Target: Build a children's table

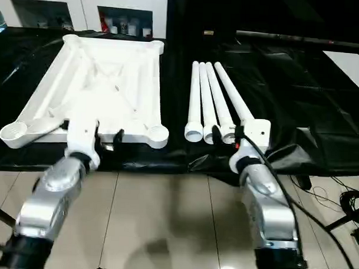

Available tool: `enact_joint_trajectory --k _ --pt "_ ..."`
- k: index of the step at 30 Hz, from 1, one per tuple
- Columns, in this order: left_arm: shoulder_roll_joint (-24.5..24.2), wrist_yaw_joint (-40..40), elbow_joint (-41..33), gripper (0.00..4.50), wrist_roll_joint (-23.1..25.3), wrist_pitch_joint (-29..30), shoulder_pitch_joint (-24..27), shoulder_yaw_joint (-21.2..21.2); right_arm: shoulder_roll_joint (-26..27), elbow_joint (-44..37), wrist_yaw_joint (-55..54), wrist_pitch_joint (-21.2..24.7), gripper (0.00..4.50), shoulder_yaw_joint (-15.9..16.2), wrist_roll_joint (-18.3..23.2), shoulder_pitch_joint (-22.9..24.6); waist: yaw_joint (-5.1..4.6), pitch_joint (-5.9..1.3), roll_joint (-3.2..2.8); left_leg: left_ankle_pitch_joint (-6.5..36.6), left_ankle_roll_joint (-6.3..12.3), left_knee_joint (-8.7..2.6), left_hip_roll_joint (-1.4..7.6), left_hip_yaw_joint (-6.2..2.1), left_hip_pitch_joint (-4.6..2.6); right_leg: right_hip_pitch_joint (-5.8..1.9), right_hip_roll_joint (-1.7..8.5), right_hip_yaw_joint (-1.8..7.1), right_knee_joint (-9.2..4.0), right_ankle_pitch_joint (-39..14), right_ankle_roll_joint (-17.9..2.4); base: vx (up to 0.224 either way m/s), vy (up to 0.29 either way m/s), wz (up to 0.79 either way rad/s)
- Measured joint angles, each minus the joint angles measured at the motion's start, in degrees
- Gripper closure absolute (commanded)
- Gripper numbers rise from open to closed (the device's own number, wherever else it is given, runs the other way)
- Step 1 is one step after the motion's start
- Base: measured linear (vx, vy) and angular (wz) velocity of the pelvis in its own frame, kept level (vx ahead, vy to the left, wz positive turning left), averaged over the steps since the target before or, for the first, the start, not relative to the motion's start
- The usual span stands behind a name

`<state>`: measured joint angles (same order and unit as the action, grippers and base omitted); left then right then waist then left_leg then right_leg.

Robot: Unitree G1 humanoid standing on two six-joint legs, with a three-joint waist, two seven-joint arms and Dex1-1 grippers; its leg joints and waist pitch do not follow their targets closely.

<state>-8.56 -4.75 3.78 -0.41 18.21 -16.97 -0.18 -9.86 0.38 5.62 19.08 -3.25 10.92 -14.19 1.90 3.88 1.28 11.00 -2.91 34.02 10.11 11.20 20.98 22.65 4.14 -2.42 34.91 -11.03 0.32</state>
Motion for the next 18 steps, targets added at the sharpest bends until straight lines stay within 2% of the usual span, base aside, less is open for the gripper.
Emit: enact_joint_trajectory --k 2,4,6,7,9,10,11,12,14,15,16,17,18 --pt "0.0 0.1 0.2 0.01 0.1 -0.1 -0.7 0.4 -0.1 1.2 0.3 -0.5 0.04 0.1 -0.1 -0.6 -0.12 0.13 -0.33 0.1 0.10 -0.08 -0.02 0.01 -0.55 -0.54 0.01 -0.03 -0.17 -0.3 0.4 0.000 0.000 0.00" --pt "-0.4 -0.4 0.3 0.01 0.2 -0.4 -0.7 0.1 -0.2 2.5 0.9 -0.9 0.04 0.3 -0.1 -1.3 -0.18 0.20 -0.48 0.5 -0.05 -0.36 -0.01 0.01 -1.65 -1.57 -0.04 -0.17 -0.58 -0.4 0.4 0.000 0.000 0.00" --pt "-0.5 -0.8 0.3 0.01 0.3 -0.6 -0.7 -0.4 -0.3 2.6 1.1 -1.2 0.04 0.4 -0.3 -1.8 -0.12 0.18 -0.48 0.5 -0.06 -0.79 -0.01 0.00 -2.32 -2.37 -0.05 -0.26 -1.09 -0.6 0.4 0.000 0.000 0.00" --pt "-0.5 -0.8 0.3 0.01 0.2 -0.6 -0.6 -0.4 -0.3 2.6 1.3 -1.3 0.04 0.5 -0.5 -2.0 -0.09 0.16 -0.49 0.6 0.03 -0.86 -0.10 -0.34 -1.99 -2.77 0.06 -0.65 -1.38 -0.6 0.5 0.000 0.000 0.00" --pt "-0.3 -0.9 -0.1 0.01 0.2 -0.2 -0.6 -0.9 -0.3 3.2 1.6 -1.6 0.04 0.4 -0.6 -2.0 -0.24 0.06 -0.59 0.6 0.14 -0.88 -0.16 -1.69 -1.52 -3.81 0.34 -2.36 -2.50 -0.7 0.5 0.046 0.010 0.26" --pt "-0.3 -0.9 -0.2 0.01 0.2 0.1 -0.6 -0.9 -0.2 3.6 1.8 -1.7 0.04 0.5 -0.7 -2.0 -0.37 -0.06 -0.79 0.6 0.51 -0.57 -0.21 -2.71 -0.74 -4.32 0.50 -3.74 -3.17 -0.8 0.6 0.071 0.014 0.45" --pt "-0.3 -0.9 -0.2 0.01 0.2 0.3 -0.5 -0.8 -0.1 4.1 2.0 -1.7 0.04 0.8 -0.9 -2.0 -0.24 -0.14 -1.00 0.6 0.82 -0.36 -0.20 -3.31 -0.29 -4.85 0.66 -4.95 -3.80 -0.8 0.6 0.094 0.006 0.58" --pt "-0.5 -0.8 -0.3 0.01 0.2 0.6 -0.1 -0.7 0.0 4.4 2.2 -1.7 0.04 1.4 -1.4 -2.0 -0.11 -0.23 -1.30 0.7 1.05 -0.14 -0.33 -4.29 0.29 -5.63 0.95 -6.50 -4.39 -1.0 0.7 0.094 0.006 0.58" --pt "-1.0 -0.8 -0.3 0.01 0.2 0.9 0.7 -0.4 0.5 4.4 2.6 -1.7 0.04 2.8 -1.6 -2.1 0.01 -0.38 -1.63 1.0 1.69 0.16 -0.76 -5.52 0.62 -6.35 1.31 -7.81 -4.67 -1.6 0.5 0.120 0.005 0.47" --pt "-1.2 -0.8 -0.3 0.01 0.2 1.0 1.0 -0.1 0.8 4.4 2.8 -1.7 0.04 3.5 -1.8 -2.0 0.12 -0.37 -1.69 1.2 2.11 0.33 -1.26 -6.37 0.72 -6.78 1.26 -7.93 -4.63 -2.1 0.6 0.173 0.008 0.64" --pt "-1.6 -0.8 -0.3 0.01 0.3 1.1 1.3 0.4 1.3 4.3 3.1 -1.7 0.04 4.5 -1.8 -2.1 0.06 -0.37 -1.69 1.5 2.56 0.48 -2.31 -7.71 0.65 -6.75 1.13 -7.70 -3.27 -3.5 -0.5 0.153 0.000 0.66" --pt "-1.8 -0.7 -0.2 0.01 0.3 1.2 1.3 0.6 1.6 4.3 3.3 -1.7 0.04 5.0 -1.8 -2.1 -0.18 -0.39 -1.65 1.7 2.86 0.69 -3.23 -8.65 0.43 -6.25 1.14 -6.90 -1.01 -4.9 -2.5 0.208 -0.036 0.96" --pt "-2.1 -0.7 -0.2 0.01 0.3 1.2 1.2 1.0 2.0 4.3 3.3 -1.7 0.04 5.4 -1.8 -2.2 -0.29 -0.45 -1.39 2.0 3.38 0.92 -4.76 -10.24 0.04 -4.43 0.92 -4.35 3.42 -6.1 -2.7 0.127 -0.041 0.64"
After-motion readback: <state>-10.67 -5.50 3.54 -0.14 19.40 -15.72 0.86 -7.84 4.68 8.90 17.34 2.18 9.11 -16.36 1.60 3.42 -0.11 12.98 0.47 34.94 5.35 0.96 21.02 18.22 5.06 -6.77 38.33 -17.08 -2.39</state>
